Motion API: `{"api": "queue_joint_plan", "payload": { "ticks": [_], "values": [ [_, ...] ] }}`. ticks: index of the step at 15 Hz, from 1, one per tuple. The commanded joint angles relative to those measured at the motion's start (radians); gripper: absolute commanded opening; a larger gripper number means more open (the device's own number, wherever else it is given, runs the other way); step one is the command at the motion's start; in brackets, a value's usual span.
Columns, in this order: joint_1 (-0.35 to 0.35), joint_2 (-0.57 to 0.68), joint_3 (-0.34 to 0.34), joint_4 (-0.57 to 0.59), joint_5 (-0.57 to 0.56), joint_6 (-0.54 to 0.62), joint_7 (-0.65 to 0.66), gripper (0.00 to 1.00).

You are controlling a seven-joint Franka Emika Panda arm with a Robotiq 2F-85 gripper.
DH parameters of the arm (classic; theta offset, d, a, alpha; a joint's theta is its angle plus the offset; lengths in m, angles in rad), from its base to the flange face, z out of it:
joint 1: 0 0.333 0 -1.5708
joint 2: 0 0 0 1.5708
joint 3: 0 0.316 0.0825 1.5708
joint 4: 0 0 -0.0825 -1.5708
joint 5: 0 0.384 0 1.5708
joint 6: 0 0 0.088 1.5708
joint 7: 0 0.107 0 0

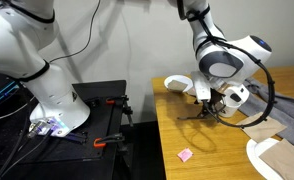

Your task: Put the pen on the table

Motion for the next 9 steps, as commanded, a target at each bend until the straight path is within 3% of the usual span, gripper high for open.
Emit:
{"api": "queue_joint_plan", "payload": {
  "ticks": [1,9],
  "values": [
    [0.040,-0.146,-0.036,-0.104,-0.016,0.017,0.057,1.00],
    [0.094,-0.431,-0.063,-0.290,-0.071,0.087,0.093,1.00]
  ]
}}
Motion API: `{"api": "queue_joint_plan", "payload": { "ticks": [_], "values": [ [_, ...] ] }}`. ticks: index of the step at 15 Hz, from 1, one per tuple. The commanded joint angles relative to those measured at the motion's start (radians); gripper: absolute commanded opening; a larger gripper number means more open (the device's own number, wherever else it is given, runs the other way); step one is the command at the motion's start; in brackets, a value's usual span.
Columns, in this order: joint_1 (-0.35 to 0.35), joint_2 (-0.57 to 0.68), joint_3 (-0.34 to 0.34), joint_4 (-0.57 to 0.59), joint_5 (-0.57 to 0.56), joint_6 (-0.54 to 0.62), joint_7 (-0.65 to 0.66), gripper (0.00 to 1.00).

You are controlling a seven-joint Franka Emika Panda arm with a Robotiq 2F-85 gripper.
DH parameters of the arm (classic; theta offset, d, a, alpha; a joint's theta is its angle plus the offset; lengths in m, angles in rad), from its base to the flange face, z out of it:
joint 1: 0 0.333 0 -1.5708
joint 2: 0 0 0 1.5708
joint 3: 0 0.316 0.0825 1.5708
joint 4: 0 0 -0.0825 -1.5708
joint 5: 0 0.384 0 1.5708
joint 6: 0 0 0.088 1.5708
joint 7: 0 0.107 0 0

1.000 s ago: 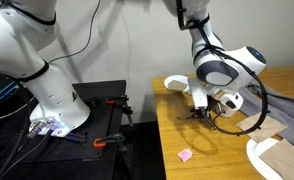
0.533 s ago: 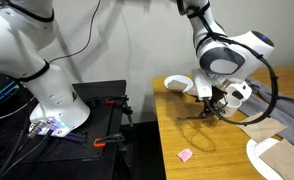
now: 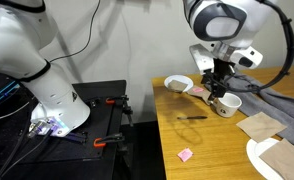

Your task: Put the pen on the table

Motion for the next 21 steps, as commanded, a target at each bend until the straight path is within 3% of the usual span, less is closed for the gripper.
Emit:
{"api": "queue_joint_plan", "payload": {
  "ticks": [1,8,9,21],
  "values": [
    [0.039,-0.159,-0.025,-0.132,-0.050,0.050,0.061,1.00],
    [0.072,-0.307,-0.037,-0.224,-0.176,0.078,0.192,1.00],
    [0.058,-0.248,-0.028,-0.169,-0.143,0.048,0.149,1.00],
    [0.060,-0.246,-0.028,-0.172,-0.145,0.048,0.151,1.00]
  ]
}}
